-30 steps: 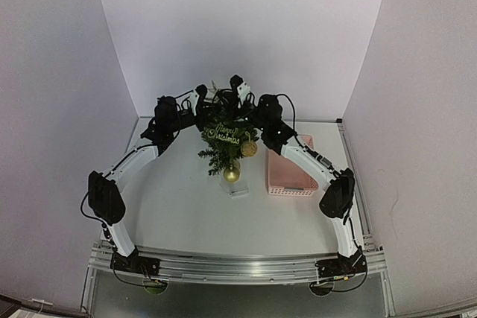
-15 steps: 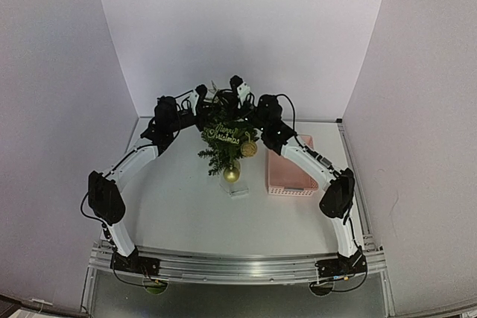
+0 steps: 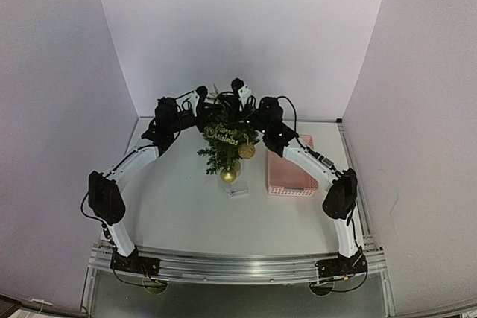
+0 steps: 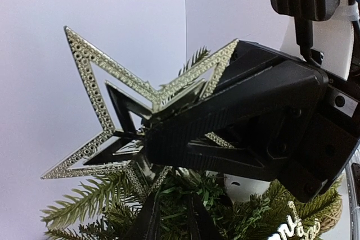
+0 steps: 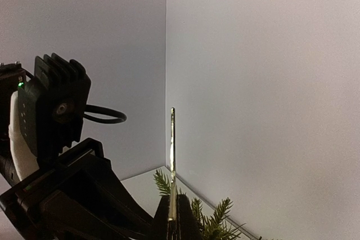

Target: Decorate the small christmas tree

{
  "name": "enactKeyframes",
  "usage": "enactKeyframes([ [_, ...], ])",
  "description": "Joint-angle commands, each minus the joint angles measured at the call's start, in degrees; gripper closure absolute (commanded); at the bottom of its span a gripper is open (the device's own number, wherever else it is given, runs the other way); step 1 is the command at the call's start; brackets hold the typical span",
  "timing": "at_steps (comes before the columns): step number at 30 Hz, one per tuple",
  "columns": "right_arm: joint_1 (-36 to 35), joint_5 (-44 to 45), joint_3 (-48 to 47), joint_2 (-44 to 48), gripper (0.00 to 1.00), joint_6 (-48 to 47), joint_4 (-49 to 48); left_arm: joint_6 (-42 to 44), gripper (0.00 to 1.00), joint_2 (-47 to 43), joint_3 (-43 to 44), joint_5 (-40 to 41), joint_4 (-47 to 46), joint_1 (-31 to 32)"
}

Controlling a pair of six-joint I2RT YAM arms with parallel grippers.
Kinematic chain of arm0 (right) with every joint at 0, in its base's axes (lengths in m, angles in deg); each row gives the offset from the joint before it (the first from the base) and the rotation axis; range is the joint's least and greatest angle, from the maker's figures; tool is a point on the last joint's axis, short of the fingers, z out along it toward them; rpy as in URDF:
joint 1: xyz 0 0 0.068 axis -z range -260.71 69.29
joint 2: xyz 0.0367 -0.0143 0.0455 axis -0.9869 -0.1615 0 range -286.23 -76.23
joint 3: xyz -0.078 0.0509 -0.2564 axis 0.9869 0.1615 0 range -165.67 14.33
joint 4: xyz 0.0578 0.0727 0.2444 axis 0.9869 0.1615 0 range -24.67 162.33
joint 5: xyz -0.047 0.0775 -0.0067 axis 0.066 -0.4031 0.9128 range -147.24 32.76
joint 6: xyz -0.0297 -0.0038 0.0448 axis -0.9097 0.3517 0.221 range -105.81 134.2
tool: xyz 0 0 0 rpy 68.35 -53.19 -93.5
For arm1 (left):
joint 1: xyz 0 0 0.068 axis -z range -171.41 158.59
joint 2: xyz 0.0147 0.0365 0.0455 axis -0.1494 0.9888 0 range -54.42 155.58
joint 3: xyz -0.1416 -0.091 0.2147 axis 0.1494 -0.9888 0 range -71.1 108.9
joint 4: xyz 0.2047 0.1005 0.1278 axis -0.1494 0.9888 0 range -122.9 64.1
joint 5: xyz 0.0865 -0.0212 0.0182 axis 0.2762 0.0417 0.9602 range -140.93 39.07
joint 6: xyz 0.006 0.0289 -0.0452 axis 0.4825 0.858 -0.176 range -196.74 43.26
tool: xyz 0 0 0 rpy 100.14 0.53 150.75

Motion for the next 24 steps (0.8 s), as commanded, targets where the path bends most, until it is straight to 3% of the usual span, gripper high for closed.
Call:
enactKeyframes([
  [1,0.2,0.5,1.8,3.9,1.00,0.6,2.1,0.3,0.83,-0.9,-0.2,-0.7,-2.2,-0.1],
  [15,0.4,0.3,2.1,3.5,1.00,2.2,2.2,1.7,0.78,-1.8,-0.7,0.5,-2.5,-0.1],
  [24,0.4,0.0,1.9,3.9,0.87,2.3,2.1,2.2,0.75,-2.0,-0.6,0.5,-2.4,-0.1],
])
